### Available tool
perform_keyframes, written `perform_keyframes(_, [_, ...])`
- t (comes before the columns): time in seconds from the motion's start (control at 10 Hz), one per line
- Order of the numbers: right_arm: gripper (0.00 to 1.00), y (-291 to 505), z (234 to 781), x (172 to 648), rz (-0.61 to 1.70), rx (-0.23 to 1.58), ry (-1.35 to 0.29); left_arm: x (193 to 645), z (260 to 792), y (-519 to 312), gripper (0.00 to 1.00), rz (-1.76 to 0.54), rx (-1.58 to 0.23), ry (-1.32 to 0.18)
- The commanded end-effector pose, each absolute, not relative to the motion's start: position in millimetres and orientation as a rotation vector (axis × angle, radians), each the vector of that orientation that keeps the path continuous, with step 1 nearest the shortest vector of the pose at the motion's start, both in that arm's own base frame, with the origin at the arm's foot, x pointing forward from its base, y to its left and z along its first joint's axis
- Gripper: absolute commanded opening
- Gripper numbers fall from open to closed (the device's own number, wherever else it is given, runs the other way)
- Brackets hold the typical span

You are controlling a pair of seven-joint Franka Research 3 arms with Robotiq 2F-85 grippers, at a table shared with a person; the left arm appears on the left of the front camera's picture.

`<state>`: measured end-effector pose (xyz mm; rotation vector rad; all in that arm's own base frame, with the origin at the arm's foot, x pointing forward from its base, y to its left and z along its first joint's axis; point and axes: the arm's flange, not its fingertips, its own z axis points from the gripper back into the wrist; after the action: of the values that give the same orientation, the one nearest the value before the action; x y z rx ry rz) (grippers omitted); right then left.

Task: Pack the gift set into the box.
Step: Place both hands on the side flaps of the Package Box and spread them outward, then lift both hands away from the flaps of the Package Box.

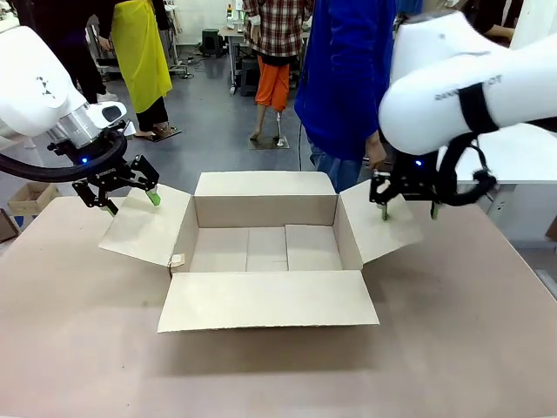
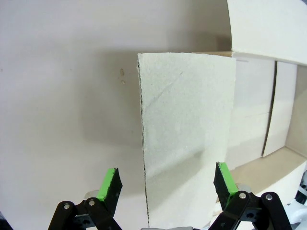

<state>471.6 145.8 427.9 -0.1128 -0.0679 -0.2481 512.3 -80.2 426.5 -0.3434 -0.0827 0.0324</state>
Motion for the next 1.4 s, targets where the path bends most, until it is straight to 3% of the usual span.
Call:
perform_keyframes(0.0, [1.0,138,395,468,-0.182,0.064,-0.063,511,429,-80,1.0,0.041,-0.331,-0.088])
perform_keyframes(0.1, [1.0,146,428,472,-0.248,-0.113,-0.068,511,429,-80,1.0,0.041,-0.331,-0.088])
perform_keyframes(1.3, [1.0,146,428,472,-0.248,-0.113,-0.068,511,429,-80,1.0,0.041,-0.331,-0.088])
